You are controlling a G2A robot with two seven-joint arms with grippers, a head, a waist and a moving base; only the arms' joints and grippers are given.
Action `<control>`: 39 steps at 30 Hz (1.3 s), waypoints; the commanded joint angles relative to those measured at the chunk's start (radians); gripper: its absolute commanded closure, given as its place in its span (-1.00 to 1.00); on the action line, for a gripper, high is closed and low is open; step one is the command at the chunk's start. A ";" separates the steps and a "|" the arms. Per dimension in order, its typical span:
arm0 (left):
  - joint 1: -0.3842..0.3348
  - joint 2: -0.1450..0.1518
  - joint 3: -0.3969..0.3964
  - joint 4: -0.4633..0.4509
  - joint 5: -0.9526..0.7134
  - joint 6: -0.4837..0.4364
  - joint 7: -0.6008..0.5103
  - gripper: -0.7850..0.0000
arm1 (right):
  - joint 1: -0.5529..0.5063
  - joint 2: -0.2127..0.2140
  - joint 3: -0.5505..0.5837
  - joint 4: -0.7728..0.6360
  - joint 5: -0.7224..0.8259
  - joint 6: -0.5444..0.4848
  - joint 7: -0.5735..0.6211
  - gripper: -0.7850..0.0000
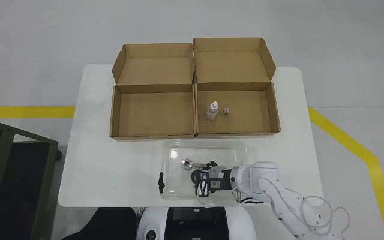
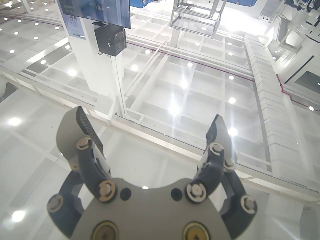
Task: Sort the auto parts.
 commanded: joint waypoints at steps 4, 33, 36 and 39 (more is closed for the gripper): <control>0.000 0.000 0.000 0.000 0.000 0.000 0.000 -1.00 | 0.009 -0.001 -0.008 0.007 0.008 -0.006 -0.002 0.15; 0.000 0.000 0.000 0.000 0.000 0.000 0.000 -1.00 | -0.035 0.031 0.138 -0.088 0.187 -0.052 -0.089 1.00; 0.000 0.000 0.000 0.000 0.000 0.000 0.000 -1.00 | -0.038 0.033 0.154 -0.087 0.237 -0.065 -0.112 1.00; 0.000 0.000 0.000 0.000 0.000 0.000 0.000 -1.00 | -0.038 0.035 0.169 -0.082 0.301 -0.080 -0.145 1.00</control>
